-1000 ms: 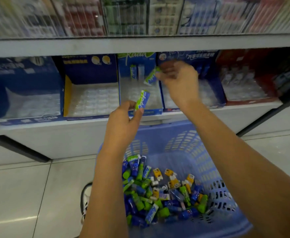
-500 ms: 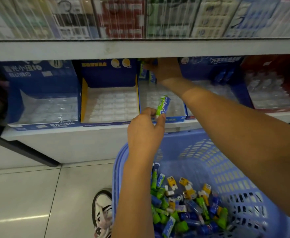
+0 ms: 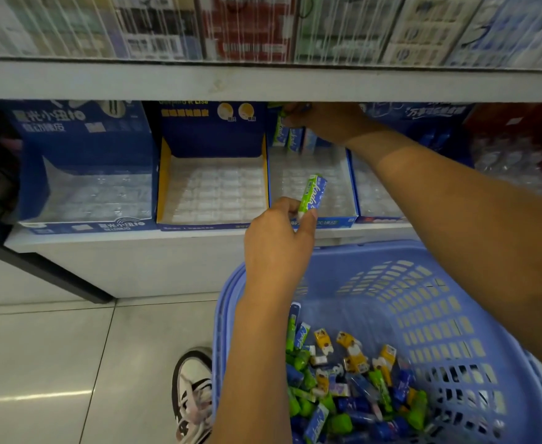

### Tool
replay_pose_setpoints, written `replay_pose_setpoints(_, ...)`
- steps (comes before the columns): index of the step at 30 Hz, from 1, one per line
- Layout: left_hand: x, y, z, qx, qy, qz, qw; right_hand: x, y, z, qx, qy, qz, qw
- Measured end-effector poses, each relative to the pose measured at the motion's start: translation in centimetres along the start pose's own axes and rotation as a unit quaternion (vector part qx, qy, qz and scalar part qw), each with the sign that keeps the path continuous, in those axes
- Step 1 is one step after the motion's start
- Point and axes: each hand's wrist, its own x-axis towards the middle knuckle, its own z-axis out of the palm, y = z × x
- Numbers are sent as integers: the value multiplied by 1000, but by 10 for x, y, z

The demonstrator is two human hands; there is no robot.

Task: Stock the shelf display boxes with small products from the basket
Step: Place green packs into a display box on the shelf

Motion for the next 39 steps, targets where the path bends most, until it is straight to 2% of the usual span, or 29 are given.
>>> replay_pose_setpoints(5,1,0,1,5,4,4,1000,3,-4,5,-26,4,8,1000)
replay_pose_setpoints(10,2,0,1,4,6,3,1000,-2,-7,17,-205,22,-31,978)
replay_pose_setpoints(16,1,2,1,-22,12,-3,1000,-14,-17,12,-228,-4,-16,974)
replay_pose_setpoints(18,-2,3,2,-83,38,-20,996,-29,-23,7,-182,35,1,983)
replay_pose_setpoints(20,-4,5,3,-134,61,-31,989,-54,-24,0,-62,64,29,996)
replay_pose_setpoints(22,-6,6,4,-155,68,-28,985,-86,-28,-8,152,-10,73,986)
replay_pose_setpoints(23,-6,7,6,-161,68,-24,984,-102,-30,-11,208,-58,74,974)
replay_pose_setpoints(25,-7,8,7,-162,73,-11,984,-121,-30,-13,230,-92,49,968)
replay_pose_setpoints(28,-8,9,9,-138,79,6,987,-118,-28,-18,233,10,45,971)
replay_pose_setpoints(31,-8,6,12,-9,28,56,998,-92,-22,-17,132,131,57,981)
replay_pose_setpoints(34,-11,2,17,117,-32,99,988,-63,-18,0,83,121,55,988)
replay_pose_setpoints(39,-8,-1,17,149,-41,111,982,-36,-20,24,-25,88,-11,996)
